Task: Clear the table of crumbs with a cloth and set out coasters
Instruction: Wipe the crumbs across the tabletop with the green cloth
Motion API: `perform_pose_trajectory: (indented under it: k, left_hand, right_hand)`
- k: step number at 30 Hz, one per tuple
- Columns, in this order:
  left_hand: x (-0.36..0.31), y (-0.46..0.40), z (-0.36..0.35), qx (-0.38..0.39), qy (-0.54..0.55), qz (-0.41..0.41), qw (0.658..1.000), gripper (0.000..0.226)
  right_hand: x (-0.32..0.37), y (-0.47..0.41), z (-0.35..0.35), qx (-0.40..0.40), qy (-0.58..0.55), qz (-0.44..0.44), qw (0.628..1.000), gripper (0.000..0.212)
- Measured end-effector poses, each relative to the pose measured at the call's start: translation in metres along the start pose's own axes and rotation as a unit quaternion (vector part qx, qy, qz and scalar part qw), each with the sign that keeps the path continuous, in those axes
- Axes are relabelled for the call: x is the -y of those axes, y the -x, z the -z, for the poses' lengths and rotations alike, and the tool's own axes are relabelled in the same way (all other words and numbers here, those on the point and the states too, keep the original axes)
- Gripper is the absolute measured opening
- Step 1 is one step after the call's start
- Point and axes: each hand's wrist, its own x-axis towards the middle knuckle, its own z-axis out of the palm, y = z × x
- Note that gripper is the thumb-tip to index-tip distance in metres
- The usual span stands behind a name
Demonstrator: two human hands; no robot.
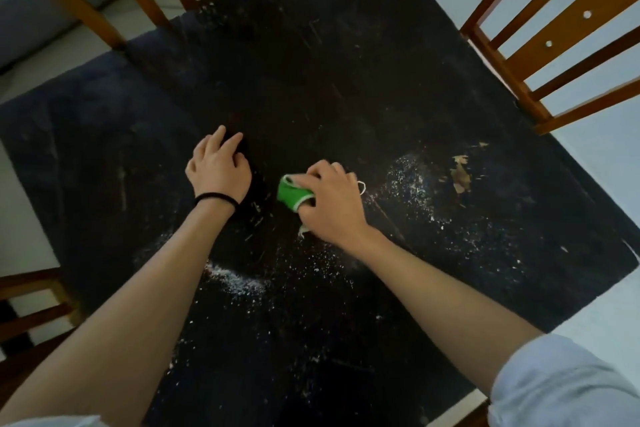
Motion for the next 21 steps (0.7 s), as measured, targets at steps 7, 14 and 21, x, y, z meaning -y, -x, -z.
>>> perform_pose_trajectory:
  k: [7, 14, 21]
  left_hand:
    - [0.024, 0.01, 0.003, 0.031, -0.012, -0.017, 0.999, 0.048]
    - [0.021, 0.022, 0.002, 0.036, 0.013, -0.002, 0.999, 0.047]
    - [-0.008, 0.055, -0.028, 0.083, -0.045, -0.069, 0.993, 0.051]
  right_hand:
    - [-0.026, -0.094, 0.025, -0.107, 0.082, -0.174, 0.976, 0.044]
    - [0.014, 0.038, -0.02, 0.014, -0.114, -0.011, 0.993, 0.04]
    - [-0.103, -0.006, 0.08, -0.227, 0.028, -0.309, 0.923, 0.043]
